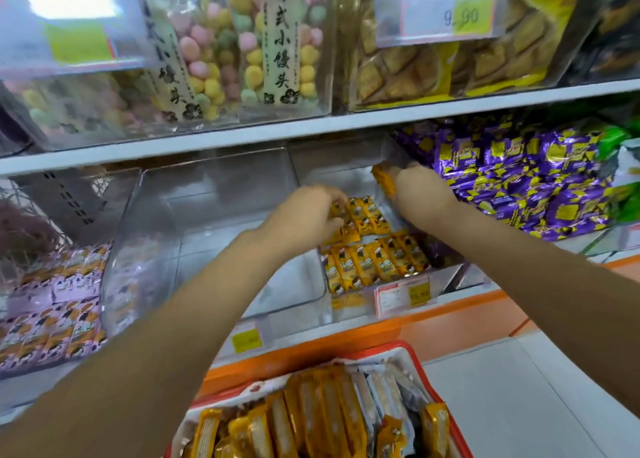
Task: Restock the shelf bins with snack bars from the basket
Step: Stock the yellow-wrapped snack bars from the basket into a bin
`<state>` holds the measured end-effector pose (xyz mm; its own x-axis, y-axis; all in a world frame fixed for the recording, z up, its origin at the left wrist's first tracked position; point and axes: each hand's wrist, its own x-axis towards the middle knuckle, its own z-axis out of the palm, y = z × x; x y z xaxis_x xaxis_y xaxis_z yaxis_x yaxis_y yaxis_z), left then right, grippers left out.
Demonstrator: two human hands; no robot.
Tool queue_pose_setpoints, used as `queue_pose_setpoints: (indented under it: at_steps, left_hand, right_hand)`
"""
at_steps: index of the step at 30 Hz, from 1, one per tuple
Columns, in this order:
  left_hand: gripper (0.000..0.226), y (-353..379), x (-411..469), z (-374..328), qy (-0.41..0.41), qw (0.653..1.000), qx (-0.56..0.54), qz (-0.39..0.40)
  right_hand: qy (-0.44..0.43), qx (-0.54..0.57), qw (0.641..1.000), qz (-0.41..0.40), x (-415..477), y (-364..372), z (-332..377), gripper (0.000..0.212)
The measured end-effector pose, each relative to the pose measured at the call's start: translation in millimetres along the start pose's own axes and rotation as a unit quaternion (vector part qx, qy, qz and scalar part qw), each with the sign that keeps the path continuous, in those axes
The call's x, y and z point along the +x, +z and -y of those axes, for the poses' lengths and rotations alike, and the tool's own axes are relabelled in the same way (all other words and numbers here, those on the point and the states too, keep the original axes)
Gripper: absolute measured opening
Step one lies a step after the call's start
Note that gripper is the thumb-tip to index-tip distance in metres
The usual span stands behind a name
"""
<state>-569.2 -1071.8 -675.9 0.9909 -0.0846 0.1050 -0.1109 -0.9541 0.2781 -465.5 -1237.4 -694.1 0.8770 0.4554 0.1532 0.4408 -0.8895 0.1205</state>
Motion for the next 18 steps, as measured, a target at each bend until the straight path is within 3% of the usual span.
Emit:
queue_pose_setpoints:
  at_steps: [3,7,11,18]
  left_hand:
    - [0.038,18.4,60.3,0.9,-0.003,0.994,0.070,0.081]
    - [0.020,46.1,103.0,-5.4,0.032,0.968,0.154,0.194]
    - [0.049,63.6,129.3,-9.7,0.089,0.939,0.218,0.251]
    - [0.054,67.6,144.5,-5.7,0.027,0.929,0.188,0.316]
  right_hand:
    - [0.002,0.007,1.000,0.001,0.0,1.6,-1.1,0.034]
    - [-0.002,-0.009,1.000,-0.013,3.4,8.7,-6.1,0.041]
    - [-0.007,-0.008,0.999,-0.053,6.8,22.3,-10.8,0.051]
    - [0.006,-0.013,1.000,0.002,25.2,38.0,2.7,0.038]
